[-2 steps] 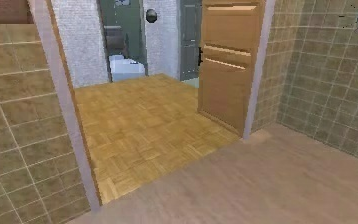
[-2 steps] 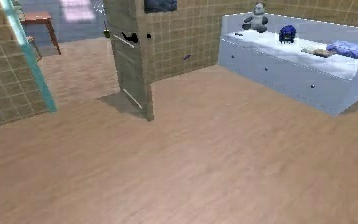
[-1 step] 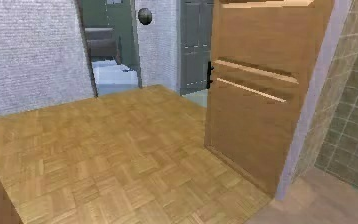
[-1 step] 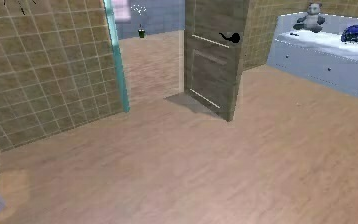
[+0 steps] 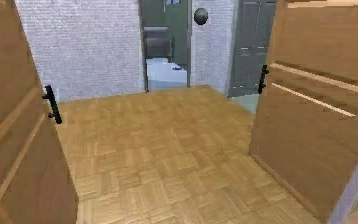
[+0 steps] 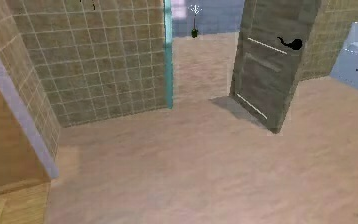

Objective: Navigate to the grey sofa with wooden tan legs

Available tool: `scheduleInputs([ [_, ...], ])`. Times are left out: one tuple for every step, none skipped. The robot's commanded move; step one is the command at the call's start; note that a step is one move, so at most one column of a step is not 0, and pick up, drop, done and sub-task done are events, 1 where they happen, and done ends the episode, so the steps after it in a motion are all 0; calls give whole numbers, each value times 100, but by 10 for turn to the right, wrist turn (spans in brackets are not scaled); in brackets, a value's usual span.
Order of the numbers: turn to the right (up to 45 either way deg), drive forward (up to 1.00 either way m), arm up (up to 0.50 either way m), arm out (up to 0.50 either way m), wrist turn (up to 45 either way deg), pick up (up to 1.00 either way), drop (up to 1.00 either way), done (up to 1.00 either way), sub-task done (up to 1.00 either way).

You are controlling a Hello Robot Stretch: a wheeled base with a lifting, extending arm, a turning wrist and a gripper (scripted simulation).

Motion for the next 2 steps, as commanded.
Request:
scheduleInputs([
  [0, 100, 0, 0, 0, 0, 0, 0, 0],
  [0, 100, 0, 0, 0, 0, 0, 0, 0],
])
